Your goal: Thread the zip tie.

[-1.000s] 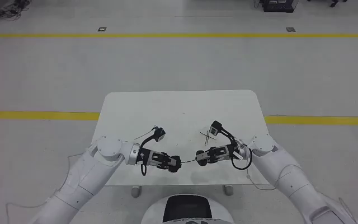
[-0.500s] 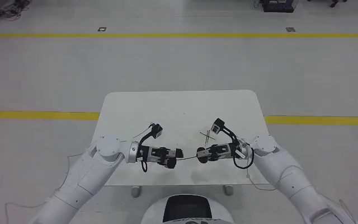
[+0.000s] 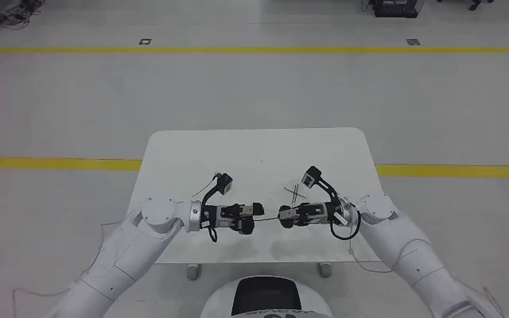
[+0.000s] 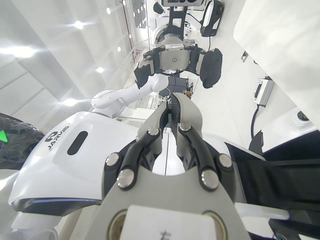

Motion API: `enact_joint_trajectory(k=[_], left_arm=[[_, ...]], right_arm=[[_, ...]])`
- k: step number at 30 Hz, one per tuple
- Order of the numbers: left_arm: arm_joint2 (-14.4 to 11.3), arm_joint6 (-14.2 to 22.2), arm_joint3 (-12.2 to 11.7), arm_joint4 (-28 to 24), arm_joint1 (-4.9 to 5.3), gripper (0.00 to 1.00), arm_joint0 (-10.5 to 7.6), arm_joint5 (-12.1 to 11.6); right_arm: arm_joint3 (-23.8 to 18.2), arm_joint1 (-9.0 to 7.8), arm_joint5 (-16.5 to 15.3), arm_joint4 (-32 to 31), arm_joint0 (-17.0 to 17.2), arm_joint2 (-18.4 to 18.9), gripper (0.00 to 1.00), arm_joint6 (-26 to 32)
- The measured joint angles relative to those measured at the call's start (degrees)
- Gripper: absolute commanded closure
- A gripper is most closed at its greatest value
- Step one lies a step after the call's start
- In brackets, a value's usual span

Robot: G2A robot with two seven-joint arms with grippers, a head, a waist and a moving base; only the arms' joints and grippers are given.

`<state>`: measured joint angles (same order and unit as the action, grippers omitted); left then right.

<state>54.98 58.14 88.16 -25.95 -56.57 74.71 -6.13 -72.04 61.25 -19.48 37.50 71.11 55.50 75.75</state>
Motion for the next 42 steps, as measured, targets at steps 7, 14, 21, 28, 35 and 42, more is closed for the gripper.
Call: enact_joint_trajectory(k=[7, 14, 21, 28, 35, 42], left_arm=[[0.1, -6.9, 0.0, -0.7, -0.28, 0.00, 0.38, 0.9], [-0.4, -6.8, 0.4, -2.1, -0.44, 0.00, 0.58, 1.1], [-1.2, -4.7, -0.3, -6.0, -0.71, 0.00, -0.18, 2.9], [-1.1, -5.0, -0.6, -5.2, -0.67, 0.00, -0.51, 2.9], [-1.9, -4.7, -0.7, -7.5, -0.96, 0.00, -0.72, 3.2], [-2.2, -4.7, -1.1, -8.2, -1.02, 0.00, -1.10, 3.8]], right_arm=[[-0.1, 0.09, 0.0, -0.7, 0.1, 0.6, 1.00, -0.4], [-2.2, 0.05, 0.1, -3.5, 0.8, 0.5, 1.00, -3.7], [-4.5, -0.17, 0.0, -6.4, 1.8, 1.5, 1.00, -6.1], [-5.3, -0.16, 0.0, -6.1, 2.2, 2.0, 1.00, -6.1], [-7.9, -0.28, 0.4, -10.2, 3.4, 2.2, 1.00, -11.1], [-9.4, -0.40, 0.0, -10.8, 4.3, 3.0, 1.00, -11.8]])
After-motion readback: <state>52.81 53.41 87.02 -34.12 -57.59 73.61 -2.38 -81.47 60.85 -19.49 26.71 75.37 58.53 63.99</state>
